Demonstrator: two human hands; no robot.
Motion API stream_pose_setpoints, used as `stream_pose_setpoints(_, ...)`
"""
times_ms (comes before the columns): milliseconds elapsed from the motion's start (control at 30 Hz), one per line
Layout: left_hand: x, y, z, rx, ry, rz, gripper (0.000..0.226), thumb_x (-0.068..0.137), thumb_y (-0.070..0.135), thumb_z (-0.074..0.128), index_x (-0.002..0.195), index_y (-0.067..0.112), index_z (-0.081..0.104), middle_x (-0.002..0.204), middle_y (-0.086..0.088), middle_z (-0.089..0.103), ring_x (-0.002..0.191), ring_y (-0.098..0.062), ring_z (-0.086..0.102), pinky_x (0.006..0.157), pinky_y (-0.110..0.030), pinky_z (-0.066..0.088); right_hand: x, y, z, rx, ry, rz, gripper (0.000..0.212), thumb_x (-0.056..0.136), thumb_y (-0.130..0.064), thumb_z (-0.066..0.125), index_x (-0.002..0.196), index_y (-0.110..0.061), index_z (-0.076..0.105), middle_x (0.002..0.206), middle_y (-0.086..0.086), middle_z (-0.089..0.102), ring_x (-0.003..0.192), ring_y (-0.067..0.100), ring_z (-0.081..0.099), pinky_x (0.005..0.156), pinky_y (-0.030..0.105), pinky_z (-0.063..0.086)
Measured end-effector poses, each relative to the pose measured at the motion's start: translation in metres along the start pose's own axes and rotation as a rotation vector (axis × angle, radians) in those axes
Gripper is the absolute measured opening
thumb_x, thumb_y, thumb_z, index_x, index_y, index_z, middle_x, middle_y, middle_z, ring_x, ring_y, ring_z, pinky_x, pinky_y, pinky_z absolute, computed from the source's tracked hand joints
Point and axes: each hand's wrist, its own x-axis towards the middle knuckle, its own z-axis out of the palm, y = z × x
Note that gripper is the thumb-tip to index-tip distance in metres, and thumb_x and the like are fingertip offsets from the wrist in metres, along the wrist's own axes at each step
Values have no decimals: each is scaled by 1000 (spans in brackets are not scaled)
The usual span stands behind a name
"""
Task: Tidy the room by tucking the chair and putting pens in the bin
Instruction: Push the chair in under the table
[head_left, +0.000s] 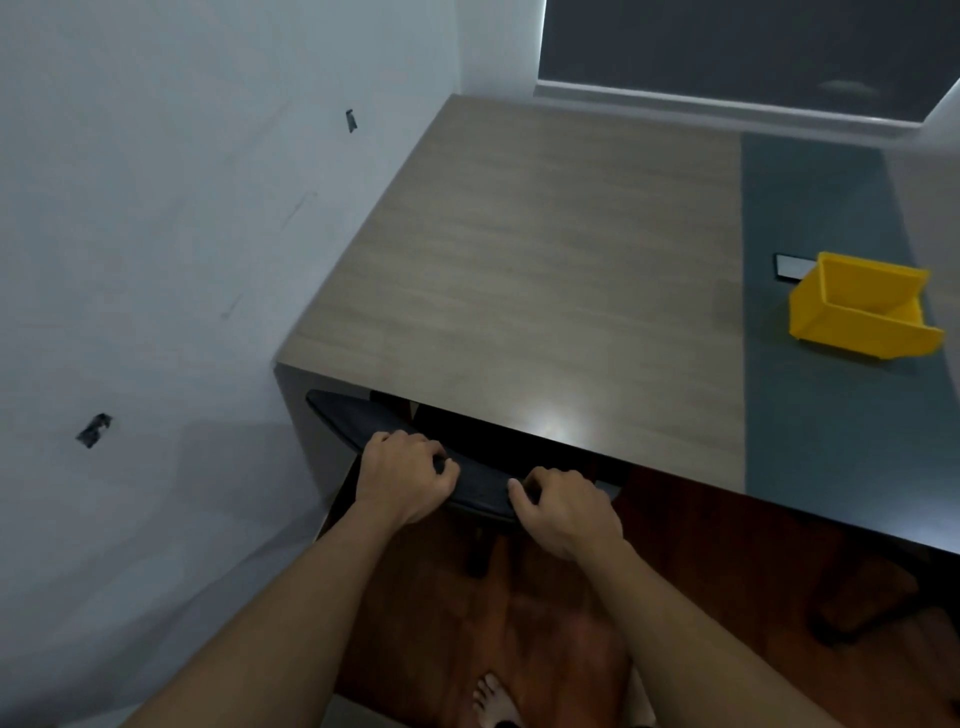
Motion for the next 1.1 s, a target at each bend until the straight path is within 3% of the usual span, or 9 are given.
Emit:
stream_pose_setpoints(167,26,-13,-4,11,-43,9,52,88,64,41,104,34,81,110,9,79,104,-19,69,97,-42,43,20,-7,-3,3,-15,-5,63,95,-75,30,115,-29,69,107,1,71,101,27,67,75,39,46)
stream_pose_setpoints(400,28,-4,-3,-15,-12,-5,54,90,65,38,96,32,80,101,9,78,96,-16,68,94,-41,41,26,1,-8,9,-21,-15,59,93,-75,33,111,-32,69,109,-2,72,102,26,66,75,39,45)
stream_pose_setpoints(567,28,20,-3,-48,0,-27,55,90,64,38,95,31,81,97,8,78,92,-16,68,93,-42,43,28,19,-22,-17,-47,20,63,88,-78,30,111,-34,68,105,-1,72,99,27,67,85,44,56)
stream_pose_setpoints(900,41,54,-6,-74,-9,-80,54,92,63,38,90,30,80,88,8,75,85,-18,68,87,-40,44,52,52,-40,-54,-43,34,53,86,-71,37,98,-30,70,97,1,72,89,26,65,72,36,52)
stream_pose_setpoints(1100,40,53,-6,-61,-13,-72,50,95,58,38,85,30,78,79,9,70,77,-15,64,85,-41,47,54,54,-36,-27,-9,34,52,86,-70,39,91,-29,69,89,0,70,84,27,65,72,38,54)
